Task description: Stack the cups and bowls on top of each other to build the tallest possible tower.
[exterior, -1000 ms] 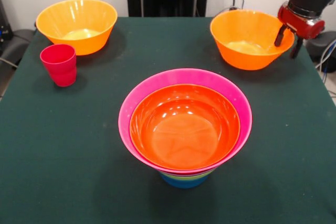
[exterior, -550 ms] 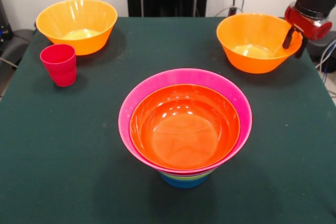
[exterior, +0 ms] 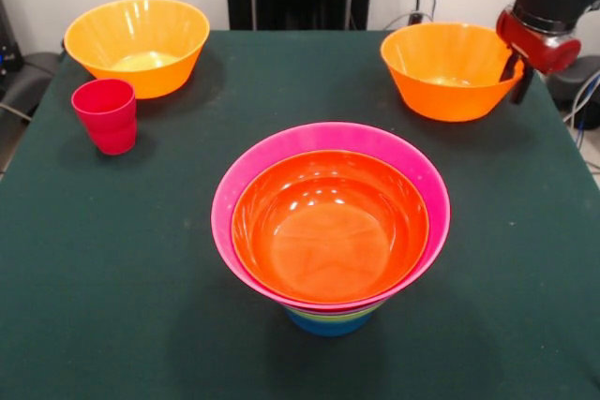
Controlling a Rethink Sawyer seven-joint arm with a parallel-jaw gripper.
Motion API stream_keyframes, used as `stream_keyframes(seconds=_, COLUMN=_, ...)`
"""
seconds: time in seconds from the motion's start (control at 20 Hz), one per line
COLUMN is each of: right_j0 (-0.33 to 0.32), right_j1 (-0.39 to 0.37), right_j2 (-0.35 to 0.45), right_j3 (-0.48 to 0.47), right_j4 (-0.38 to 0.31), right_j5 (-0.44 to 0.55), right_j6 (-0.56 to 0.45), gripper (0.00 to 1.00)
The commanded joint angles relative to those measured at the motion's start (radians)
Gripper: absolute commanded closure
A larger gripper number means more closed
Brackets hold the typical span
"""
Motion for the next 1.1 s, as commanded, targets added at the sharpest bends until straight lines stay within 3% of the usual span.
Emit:
stream_keyframes(seconds=0.05, right_j0=-0.090, right_j1=-0.006, right_j2=0.175, right_j3=0.051, right_j4=-0.055, right_j5=-0.077, right_j6=0.033, gripper=1.00)
stream_keyframes(seconds=0.25, right_j0=-0.093, right_j1=-0.021, right_j2=0.139, right_j3=0.019, right_j4=-0.086, right_j5=-0.008, right_j6=0.025, gripper=1.00)
stream_keyframes(seconds=0.4, right_j0=-0.076, right_j1=-0.058, right_j2=0.041, right_j3=-0.056, right_j4=-0.141, right_j5=0.155, right_j6=0.033, gripper=1.00)
stream_keyframes(seconds=0.7, right_j0=-0.106, right_j1=-0.116, right_j2=-0.022, right_j3=-0.258, right_j4=-0.249, right_j5=0.487, right_j6=0.070, gripper=1.00)
stream_keyframes(seconds=1.1, right_j0=-0.117, right_j1=-0.053, right_j2=-0.033, right_j3=-0.507, right_j4=-0.301, right_j5=0.728, right_j6=0.149, gripper=1.00)
